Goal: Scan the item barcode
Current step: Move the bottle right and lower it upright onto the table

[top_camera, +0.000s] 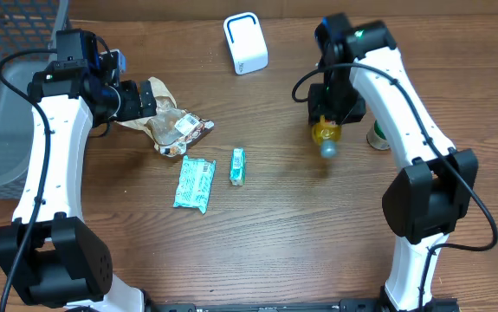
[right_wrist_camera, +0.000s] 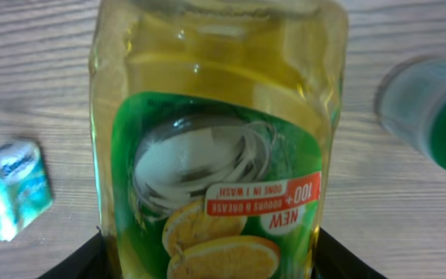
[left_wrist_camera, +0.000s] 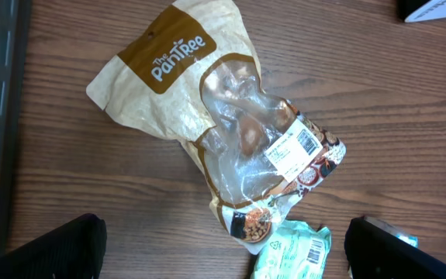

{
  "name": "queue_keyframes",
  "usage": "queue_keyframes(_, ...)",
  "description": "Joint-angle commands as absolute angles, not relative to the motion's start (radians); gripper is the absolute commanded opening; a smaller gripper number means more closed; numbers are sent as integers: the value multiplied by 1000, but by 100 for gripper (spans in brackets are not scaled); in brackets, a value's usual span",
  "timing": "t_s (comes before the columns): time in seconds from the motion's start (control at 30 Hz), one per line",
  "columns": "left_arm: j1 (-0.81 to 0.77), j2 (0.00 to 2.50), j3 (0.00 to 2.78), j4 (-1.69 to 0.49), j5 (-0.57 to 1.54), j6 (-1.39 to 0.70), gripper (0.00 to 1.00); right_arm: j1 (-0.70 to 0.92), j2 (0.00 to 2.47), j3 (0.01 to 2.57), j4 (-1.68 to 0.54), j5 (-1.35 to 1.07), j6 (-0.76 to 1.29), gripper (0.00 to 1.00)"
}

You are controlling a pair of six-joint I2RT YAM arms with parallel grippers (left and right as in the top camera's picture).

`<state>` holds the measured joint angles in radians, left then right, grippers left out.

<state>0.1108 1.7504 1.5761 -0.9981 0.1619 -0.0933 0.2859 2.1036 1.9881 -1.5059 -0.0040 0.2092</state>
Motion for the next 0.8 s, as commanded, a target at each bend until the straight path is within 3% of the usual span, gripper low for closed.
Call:
queue_keyframes(0.0,104,1747,1578,-996,173,-64,99,287,2088,1876,-1415,-20,213,48)
queue_keyframes(0.43,104,1747,1578,-996,173,-63,100,285,2088,1596,-1054,30,213,49)
queue_keyframes(0.57,104,1747,1578,-996,173,-63,100,285,2088,1578,-1040,55,213,66)
queue_keyframes(0.77,104,1747,1578,-996,173,-63,99,285,2087,1614,-1059,59,213,76)
